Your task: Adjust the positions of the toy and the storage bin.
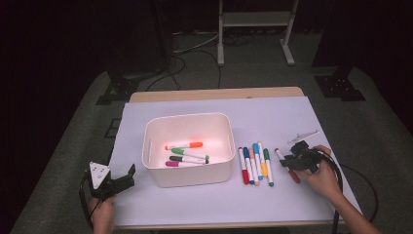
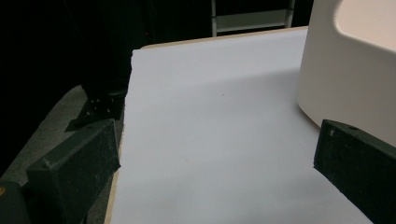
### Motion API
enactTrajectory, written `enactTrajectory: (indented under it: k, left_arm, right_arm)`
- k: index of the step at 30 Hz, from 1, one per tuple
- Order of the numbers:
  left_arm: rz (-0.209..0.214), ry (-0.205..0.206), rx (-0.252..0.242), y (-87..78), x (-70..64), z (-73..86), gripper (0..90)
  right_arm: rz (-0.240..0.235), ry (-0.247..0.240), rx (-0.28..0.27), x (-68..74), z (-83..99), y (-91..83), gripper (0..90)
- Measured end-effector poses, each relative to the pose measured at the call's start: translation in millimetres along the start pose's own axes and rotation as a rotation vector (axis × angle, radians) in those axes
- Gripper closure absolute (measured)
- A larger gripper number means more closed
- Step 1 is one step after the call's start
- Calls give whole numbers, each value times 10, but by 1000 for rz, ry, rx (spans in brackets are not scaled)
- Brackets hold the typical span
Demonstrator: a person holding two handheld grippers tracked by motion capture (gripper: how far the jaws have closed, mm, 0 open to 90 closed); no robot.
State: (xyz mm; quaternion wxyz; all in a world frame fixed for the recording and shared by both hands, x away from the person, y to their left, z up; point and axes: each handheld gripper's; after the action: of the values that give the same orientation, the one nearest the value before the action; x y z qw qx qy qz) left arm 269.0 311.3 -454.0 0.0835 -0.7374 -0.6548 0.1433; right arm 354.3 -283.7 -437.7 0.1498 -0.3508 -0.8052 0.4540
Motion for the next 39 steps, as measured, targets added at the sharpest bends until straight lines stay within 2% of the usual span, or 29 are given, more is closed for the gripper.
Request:
enactTrajectory:
  k: [8,13,17,20,23,32,39]
  left_arm:
    - [-1,-3,-1,2,4,-1,0]
    - [-1,-3,0,1,3,-1,0]
    - [-3,-4,-2,1,4,0,0]
    - [-4,-4,0,3,3,-1,0]
    - [-5,-4,0,4,3,-1,0]
    - [-4,-7,2,5,3,-2,0]
    - [-5,0,1,4,3,-2,0]
  right_arm:
    - [7,-6,-2,-27,23,-9,750]
    - [-6,13,-8,-46,29,-19,755]
    - [-47,23,-28,-45,22,-71,755]
    - [-97,33,-70,-24,-30,-185,755]
    - [-125,24,-99,0,-98,-304,755]
    - [-242,-27,-175,166,-399,-621,754]
    - [-281,-88,-217,327,-655,-849,754]
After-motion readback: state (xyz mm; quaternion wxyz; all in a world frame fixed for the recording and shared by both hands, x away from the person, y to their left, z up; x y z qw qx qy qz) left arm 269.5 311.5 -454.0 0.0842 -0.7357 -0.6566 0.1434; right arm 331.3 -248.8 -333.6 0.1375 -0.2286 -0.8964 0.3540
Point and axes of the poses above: each handheld gripper's, and its own axes: y roughly forward along the jaws, z roughly out of its underside, x roughly to its left, and after that the axes turned 12 degrees about -y, right-handed
